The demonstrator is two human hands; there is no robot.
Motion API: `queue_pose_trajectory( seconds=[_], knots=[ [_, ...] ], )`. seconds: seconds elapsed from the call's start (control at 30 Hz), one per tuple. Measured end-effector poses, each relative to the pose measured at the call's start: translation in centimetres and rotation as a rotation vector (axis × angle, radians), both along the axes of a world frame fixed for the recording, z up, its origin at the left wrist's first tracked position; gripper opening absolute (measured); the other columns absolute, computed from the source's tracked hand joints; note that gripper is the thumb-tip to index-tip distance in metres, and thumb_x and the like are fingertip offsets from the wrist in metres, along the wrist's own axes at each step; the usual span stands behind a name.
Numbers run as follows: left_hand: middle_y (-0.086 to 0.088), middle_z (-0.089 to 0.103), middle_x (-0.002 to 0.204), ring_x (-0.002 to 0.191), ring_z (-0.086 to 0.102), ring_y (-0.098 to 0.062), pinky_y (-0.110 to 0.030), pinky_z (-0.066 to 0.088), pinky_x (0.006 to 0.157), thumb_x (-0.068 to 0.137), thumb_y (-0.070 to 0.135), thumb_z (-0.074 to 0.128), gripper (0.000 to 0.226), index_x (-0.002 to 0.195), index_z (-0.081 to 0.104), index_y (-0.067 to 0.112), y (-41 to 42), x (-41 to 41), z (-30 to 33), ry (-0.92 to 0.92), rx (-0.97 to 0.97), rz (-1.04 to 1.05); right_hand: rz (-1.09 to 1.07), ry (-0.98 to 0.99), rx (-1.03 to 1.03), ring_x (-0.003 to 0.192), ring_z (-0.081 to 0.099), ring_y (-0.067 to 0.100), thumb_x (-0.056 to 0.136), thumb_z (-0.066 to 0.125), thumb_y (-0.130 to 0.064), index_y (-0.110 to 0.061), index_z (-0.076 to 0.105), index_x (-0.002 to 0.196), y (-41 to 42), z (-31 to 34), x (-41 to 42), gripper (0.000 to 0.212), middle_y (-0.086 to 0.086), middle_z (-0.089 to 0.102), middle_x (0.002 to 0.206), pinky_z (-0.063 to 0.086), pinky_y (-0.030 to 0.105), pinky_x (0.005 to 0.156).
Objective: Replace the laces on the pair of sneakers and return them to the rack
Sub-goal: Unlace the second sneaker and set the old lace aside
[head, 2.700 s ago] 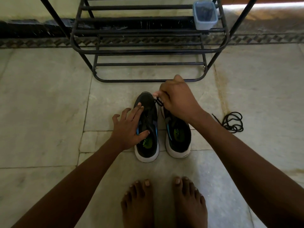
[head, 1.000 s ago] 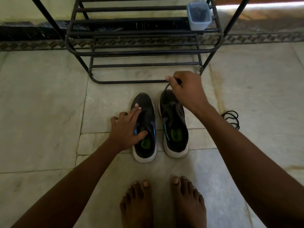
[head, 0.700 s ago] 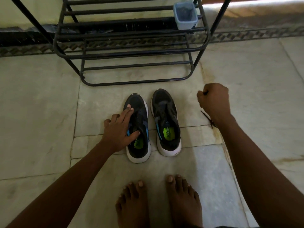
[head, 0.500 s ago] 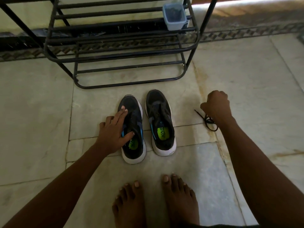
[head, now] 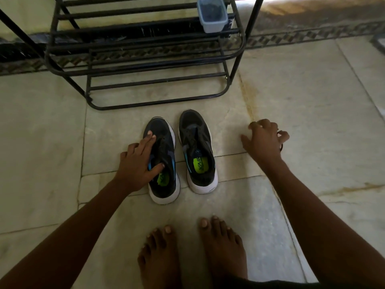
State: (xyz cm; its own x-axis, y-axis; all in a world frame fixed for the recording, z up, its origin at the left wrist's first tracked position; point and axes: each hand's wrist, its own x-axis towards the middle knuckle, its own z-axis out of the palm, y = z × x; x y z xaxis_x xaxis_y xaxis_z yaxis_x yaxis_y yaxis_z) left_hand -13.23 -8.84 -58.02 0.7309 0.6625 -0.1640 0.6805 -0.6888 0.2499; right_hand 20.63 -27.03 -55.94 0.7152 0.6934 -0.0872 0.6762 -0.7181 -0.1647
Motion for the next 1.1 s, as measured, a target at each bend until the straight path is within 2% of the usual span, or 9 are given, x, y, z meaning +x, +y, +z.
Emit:
queue_pose_trajectory(
  seconds=[0.2, 0.33, 0.43, 0.53, 0.7, 0.87, 0.93, 1.0, 1.1],
  knots=[
    [-0.004, 0.031, 0.164, 0.138, 0.038, -0.032, -0.056, 0.039, 0.107, 0.086, 0.070, 0.041, 0.089, 0.158, 0.031, 0.021, -0.7, 0.1, 0.6, -0.094, -0.023, 0.031, 0.113, -0.070, 0.132, 0.133, 0.041, 0.033, 0.087, 0.069, -0.039, -0.018, 0.071, 0.111, 1.7, 0.6, -3.2, 0.031, 0.009, 0.053, 0.138, 0.026, 0.057, 0.101],
    [-0.005, 0.041, 0.155, 0.136, 0.041, -0.025, -0.038, 0.035, 0.112, 0.090, 0.061, 0.051, 0.077, 0.151, 0.042, 0.015, -2.9, -0.5, 0.5, -0.340, -0.156, 0.163, 0.175, -0.040, 0.199, 0.128, 0.043, 0.031, 0.088, 0.065, -0.038, -0.020, 0.070, 0.109, 3.1, 1.5, -5.2, 0.027, 0.005, 0.053, 0.131, 0.027, 0.055, 0.100],
    [-0.005, 0.040, 0.156, 0.139, 0.036, -0.011, -0.027, 0.029, 0.114, 0.095, 0.049, 0.053, 0.067, 0.149, 0.045, 0.011, -4.5, -1.0, 0.0, -0.462, -0.218, 0.258, 0.163, -0.060, 0.095, 0.119, 0.048, 0.033, 0.089, 0.063, -0.030, -0.018, 0.069, 0.104, 4.0, 2.0, -5.9, 0.020, 0.006, 0.056, 0.121, 0.027, 0.056, 0.099],
    [-0.006, 0.040, 0.156, 0.139, 0.034, -0.006, -0.028, 0.030, 0.115, 0.097, 0.044, 0.051, 0.062, 0.148, 0.046, 0.009, -5.0, -1.3, -0.1, -0.499, -0.224, 0.271, 0.103, 0.016, -0.080, 0.108, 0.053, 0.037, 0.082, 0.059, -0.005, -0.011, 0.064, 0.099, 4.1, 2.1, -5.1, 0.020, 0.012, 0.056, 0.106, 0.032, 0.057, 0.099],
    [-0.004, 0.040, 0.156, 0.138, 0.036, -0.007, -0.033, 0.032, 0.115, 0.096, 0.047, 0.050, 0.063, 0.148, 0.046, 0.011, -4.4, -1.2, -0.5, -0.505, -0.217, 0.231, -0.015, 0.062, -0.149, 0.110, 0.052, 0.044, 0.087, 0.063, 0.002, -0.004, 0.058, 0.109, 2.2, 0.8, -2.4, 0.023, 0.021, 0.048, 0.119, 0.047, 0.058, 0.094],
    [-0.002, 0.039, 0.156, 0.135, 0.034, -0.004, -0.033, 0.029, 0.113, 0.096, 0.046, 0.051, 0.062, 0.148, 0.045, 0.013, -4.0, -0.9, -0.6, -0.509, -0.220, 0.222, -0.133, 0.079, -0.216, 0.082, 0.056, 0.028, 0.081, 0.050, 0.011, -0.017, 0.053, 0.085, 0.8, 0.9, -0.2, 0.029, 0.006, 0.047, 0.100, 0.016, 0.069, 0.110],
    [-0.003, 0.040, 0.155, 0.135, 0.034, -0.006, -0.031, 0.028, 0.113, 0.097, 0.047, 0.049, 0.061, 0.147, 0.046, 0.013, -3.7, -0.7, -0.6, -0.498, -0.212, 0.207, -0.107, 0.079, -0.163, 0.075, 0.051, 0.026, 0.081, 0.047, 0.013, -0.015, 0.051, 0.082, 0.3, 1.1, 0.2, 0.028, 0.005, 0.046, 0.093, 0.023, 0.065, 0.110],
    [-0.004, 0.041, 0.155, 0.137, 0.036, -0.008, -0.031, 0.027, 0.113, 0.098, 0.047, 0.048, 0.060, 0.147, 0.046, 0.012, -3.4, -0.4, -0.5, -0.491, -0.205, 0.197, -0.051, 0.108, -0.032, 0.077, 0.053, 0.033, 0.084, 0.049, 0.014, -0.007, 0.055, 0.094, 0.0, 1.1, 0.4, 0.024, 0.013, 0.049, 0.098, 0.045, 0.052, 0.094],
    [-0.005, 0.041, 0.154, 0.137, 0.037, -0.010, -0.035, 0.030, 0.115, 0.098, 0.045, 0.049, 0.058, 0.147, 0.046, 0.012, -3.2, -0.2, -0.6, -0.490, -0.212, 0.199, -0.006, 0.079, 0.112, 0.078, 0.051, 0.034, 0.079, 0.054, 0.022, 0.004, 0.054, 0.107, -0.1, 1.0, 0.4, 0.034, 0.023, 0.046, 0.114, 0.052, 0.041, 0.067]
  ],
)
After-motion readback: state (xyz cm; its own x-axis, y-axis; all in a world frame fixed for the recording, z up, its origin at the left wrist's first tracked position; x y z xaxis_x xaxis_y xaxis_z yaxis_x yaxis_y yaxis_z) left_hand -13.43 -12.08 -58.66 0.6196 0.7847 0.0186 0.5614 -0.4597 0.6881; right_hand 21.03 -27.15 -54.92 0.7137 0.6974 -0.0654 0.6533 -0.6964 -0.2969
